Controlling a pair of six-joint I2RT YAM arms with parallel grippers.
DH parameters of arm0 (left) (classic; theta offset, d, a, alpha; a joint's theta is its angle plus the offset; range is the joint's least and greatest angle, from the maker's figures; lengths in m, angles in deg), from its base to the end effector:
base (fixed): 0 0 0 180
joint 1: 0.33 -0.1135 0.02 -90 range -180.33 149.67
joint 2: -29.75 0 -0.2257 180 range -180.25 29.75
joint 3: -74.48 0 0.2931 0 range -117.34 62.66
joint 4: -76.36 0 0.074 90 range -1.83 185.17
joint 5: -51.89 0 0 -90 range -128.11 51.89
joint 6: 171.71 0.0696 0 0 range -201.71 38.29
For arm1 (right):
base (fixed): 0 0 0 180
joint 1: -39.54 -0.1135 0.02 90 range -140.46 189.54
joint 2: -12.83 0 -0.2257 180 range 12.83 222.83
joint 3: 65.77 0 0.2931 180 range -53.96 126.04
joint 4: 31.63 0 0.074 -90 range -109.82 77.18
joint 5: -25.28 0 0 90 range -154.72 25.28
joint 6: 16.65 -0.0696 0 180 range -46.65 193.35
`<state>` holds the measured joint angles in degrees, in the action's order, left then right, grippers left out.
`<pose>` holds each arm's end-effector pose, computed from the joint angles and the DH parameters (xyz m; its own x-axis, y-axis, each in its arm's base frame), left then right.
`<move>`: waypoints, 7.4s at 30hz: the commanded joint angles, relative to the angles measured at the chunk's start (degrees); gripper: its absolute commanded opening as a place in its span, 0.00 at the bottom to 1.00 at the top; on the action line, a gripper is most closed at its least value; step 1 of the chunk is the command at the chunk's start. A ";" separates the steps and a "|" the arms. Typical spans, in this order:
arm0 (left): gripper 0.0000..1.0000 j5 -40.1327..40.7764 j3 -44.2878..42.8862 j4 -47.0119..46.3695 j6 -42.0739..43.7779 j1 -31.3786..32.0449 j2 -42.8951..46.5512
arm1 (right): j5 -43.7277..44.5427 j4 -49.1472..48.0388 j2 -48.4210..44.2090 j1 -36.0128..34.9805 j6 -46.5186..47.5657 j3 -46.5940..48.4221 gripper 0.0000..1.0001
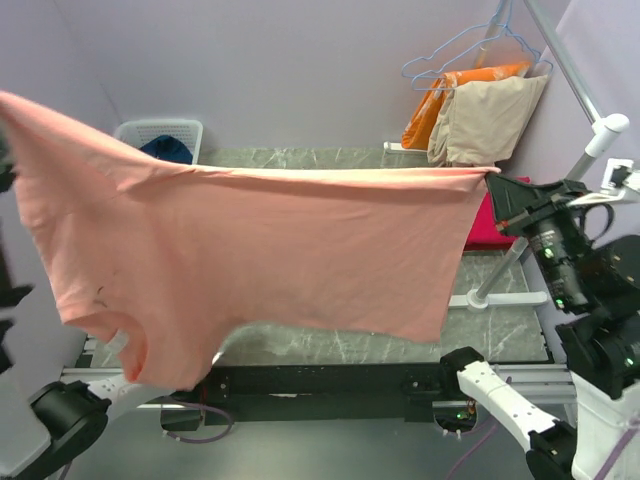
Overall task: Fold and stack the t-shirts
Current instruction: Flatten the tshirt out
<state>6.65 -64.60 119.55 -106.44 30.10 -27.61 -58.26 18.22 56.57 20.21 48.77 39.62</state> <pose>0.0567 0.0235 0.6705 0.5361 -0.6594 -0.5270 0.1200 0.6775 -0.7257 0.1312 0.0377 0.5568 0.0819 0.4667 -0.8806 -0.2849 0.8577 0.4281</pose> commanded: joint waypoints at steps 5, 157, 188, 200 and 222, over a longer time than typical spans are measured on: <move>0.01 -4.32 15.53 -1.14 -2.16 -0.29 -16.89 | 4.35 -11.03 5.12 0.44 -5.03 -23.21 0.00; 0.14 8.16 -4.57 -19.42 5.75 -14.09 -82.56 | 8.41 -22.75 75.43 12.83 -11.37 10.73 0.06; 1.00 -20.49 11.25 12.38 -7.26 -13.30 -74.99 | -8.74 -2.01 74.03 9.40 -9.44 5.83 0.40; 0.99 -21.38 7.03 17.58 -12.35 -14.09 -84.93 | -10.33 1.16 75.34 9.31 -8.91 2.58 0.40; 0.99 -20.06 -4.75 14.16 -7.26 -19.54 -90.03 | -1.03 13.02 83.87 9.58 -10.22 6.61 0.34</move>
<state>-13.11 -69.78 136.69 -117.94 10.98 -116.24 -66.37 26.35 138.91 29.63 39.66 45.02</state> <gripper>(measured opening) 0.995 0.347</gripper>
